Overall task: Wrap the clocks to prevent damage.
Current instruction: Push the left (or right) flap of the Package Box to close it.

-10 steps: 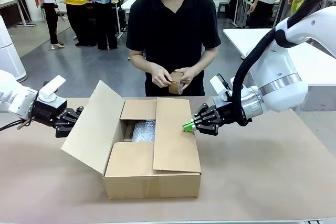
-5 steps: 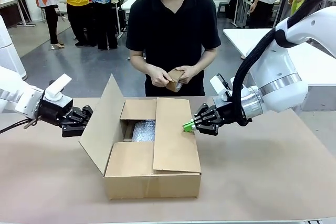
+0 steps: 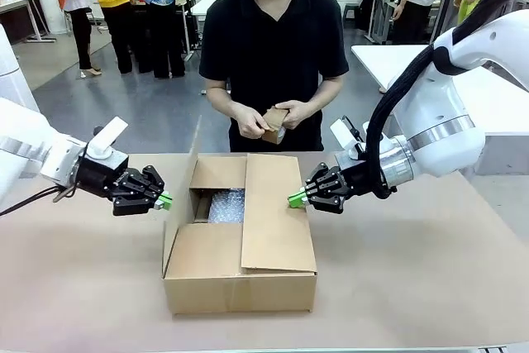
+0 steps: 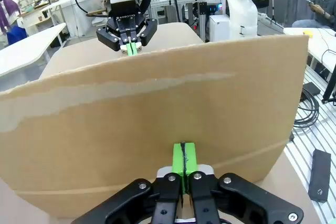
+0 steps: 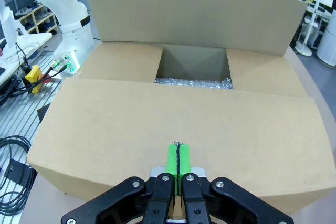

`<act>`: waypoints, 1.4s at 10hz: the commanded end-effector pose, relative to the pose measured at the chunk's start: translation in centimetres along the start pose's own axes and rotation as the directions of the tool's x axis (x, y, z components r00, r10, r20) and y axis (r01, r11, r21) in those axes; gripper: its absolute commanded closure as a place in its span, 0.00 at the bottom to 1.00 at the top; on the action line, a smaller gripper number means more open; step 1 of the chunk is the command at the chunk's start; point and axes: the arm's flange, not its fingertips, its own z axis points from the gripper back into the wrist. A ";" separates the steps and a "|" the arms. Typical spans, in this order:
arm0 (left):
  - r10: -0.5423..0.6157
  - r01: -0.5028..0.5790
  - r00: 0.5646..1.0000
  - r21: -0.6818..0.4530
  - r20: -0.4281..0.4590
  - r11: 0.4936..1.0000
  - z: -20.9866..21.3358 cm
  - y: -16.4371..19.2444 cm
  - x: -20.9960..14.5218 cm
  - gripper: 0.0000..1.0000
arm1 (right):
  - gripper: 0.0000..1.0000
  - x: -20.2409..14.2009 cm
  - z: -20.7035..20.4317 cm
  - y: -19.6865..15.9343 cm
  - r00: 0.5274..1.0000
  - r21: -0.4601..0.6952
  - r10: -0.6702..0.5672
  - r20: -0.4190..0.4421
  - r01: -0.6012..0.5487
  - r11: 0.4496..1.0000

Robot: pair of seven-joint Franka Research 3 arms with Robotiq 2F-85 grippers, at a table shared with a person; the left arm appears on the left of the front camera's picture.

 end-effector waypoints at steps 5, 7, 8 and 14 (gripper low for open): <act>-0.059 0.066 0.992 0.062 -0.111 0.996 -2.7 1.7 -1.4 1.00 | 0.99 -0.4 -0.3 0.2 1.000 -0.009 -0.016 0.005 0.016 1.000; -0.078 0.089 0.987 0.070 -0.141 0.994 -3.0 2.0 -1.8 1.00 | 0.99 -0.4 -0.3 0.2 1.000 -0.009 -0.016 0.005 0.016 1.000; -0.083 0.094 0.987 0.079 -0.141 0.992 -3.1 2.1 -2.0 1.00 | 0.99 -0.4 -0.3 0.2 1.000 -0.009 -0.016 0.005 0.016 1.000; -0.057 0.073 0.993 0.157 -0.102 0.985 -2.9 2.3 -1.2 1.00 | 0.99 -0.4 -0.3 0.2 1.000 -0.009 -0.016 0.005 0.016 1.000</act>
